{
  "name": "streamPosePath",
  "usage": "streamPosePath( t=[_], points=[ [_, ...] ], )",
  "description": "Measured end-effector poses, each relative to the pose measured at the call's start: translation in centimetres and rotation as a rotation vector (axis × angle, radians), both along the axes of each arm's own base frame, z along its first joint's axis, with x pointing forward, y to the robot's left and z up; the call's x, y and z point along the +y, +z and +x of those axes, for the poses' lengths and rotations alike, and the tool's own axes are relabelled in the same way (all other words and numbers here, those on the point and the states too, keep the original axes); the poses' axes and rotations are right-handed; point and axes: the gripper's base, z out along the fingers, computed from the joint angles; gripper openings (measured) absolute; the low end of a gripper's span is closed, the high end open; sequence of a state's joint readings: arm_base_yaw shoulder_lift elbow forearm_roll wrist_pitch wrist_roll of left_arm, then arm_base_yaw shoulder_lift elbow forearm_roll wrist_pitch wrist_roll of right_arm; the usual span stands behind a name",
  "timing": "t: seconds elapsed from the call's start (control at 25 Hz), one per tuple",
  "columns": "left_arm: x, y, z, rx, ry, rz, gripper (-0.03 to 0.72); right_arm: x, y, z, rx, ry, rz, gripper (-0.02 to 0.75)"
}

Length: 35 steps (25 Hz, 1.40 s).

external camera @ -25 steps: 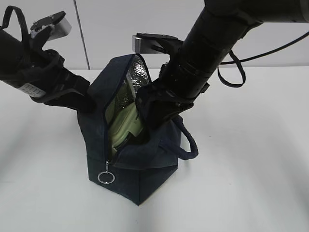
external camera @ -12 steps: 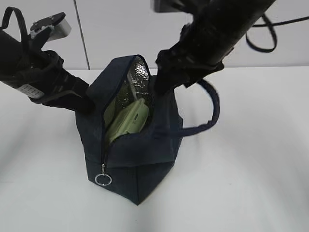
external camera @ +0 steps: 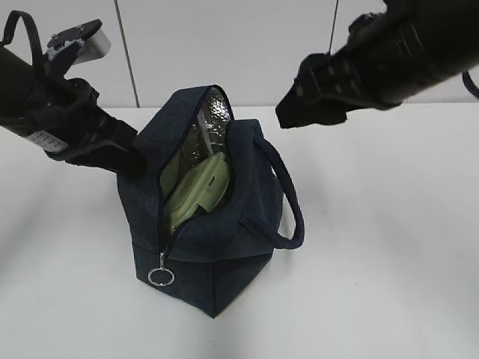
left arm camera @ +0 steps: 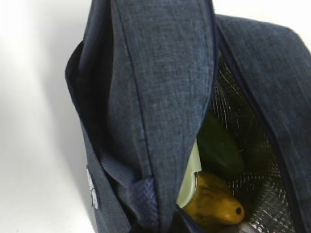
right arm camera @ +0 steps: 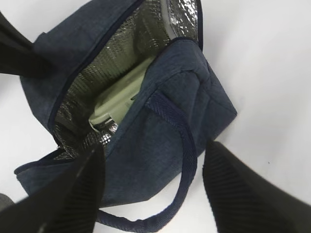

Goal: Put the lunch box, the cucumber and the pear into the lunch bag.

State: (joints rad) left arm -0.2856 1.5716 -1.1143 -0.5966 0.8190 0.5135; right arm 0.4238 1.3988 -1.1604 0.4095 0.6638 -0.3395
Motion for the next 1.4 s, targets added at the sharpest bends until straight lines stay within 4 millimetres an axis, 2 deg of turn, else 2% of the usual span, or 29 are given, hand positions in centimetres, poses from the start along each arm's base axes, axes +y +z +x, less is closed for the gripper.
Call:
streamPosePath(
  t=[0.04, 0.08, 0.16, 0.24, 0.44, 0.52, 0.72, 0.84, 1.04, 1.24, 1.4],
  points=[
    [0.0, 0.0, 0.0, 0.000, 0.001, 0.000, 0.001, -0.3, -0.8, -0.9, -0.050, 0.006, 0.020, 0.484],
    [0.0, 0.0, 0.0, 0.000, 0.001, 0.000, 0.001, -0.4, -0.6, -2.1, -0.122, 0.009, 0.061, 0.476],
    [0.0, 0.0, 0.0, 0.000, 0.001, 0.000, 0.001, -0.3, -1.8, -4.2, -0.224, 0.032, 0.092, 0.470],
    [0.0, 0.0, 0.0, 0.000, 0.002, 0.000, 0.001, -0.3, -2.1, -6.3, -0.304, 0.050, 0.122, 0.465],
    [0.0, 0.0, 0.0, -0.001, 0.004, -0.001, 0.001, 0.5, -3.9, -9.1, -0.416, 0.235, 0.013, 0.464],
    [0.0, 0.0, 0.0, -0.001, 0.004, -0.001, 0.001, 0.7, -4.0, -9.1, -0.418, 0.243, 0.012, 0.464],
    [0.0, 0.0, 0.0, 0.000, 0.004, -0.001, 0.001, 0.8, -2.6, -8.2, -0.428, 0.111, 0.107, 0.463],
    [0.0, 0.0, 0.0, 0.000, 0.004, -0.001, 0.001, 0.9, -2.5, -8.3, -0.403, 0.110, 0.134, 0.463],
    [0.0, 0.0, 0.0, 0.001, 0.004, -0.001, 0.001, 1.3, -2.3, -8.4, -0.210, -0.031, 0.382, 0.463],
    [0.0, 0.0, 0.0, 0.001, 0.004, -0.001, 0.001, 2.9, -3.3, -9.2, -0.116, 0.157, 0.393, 0.444],
    [0.0, 0.0, 0.0, 0.003, 0.002, -0.001, 0.001, 4.3, -5.5, -9.6, -0.005, 0.332, 0.334, 0.410]
  ],
)
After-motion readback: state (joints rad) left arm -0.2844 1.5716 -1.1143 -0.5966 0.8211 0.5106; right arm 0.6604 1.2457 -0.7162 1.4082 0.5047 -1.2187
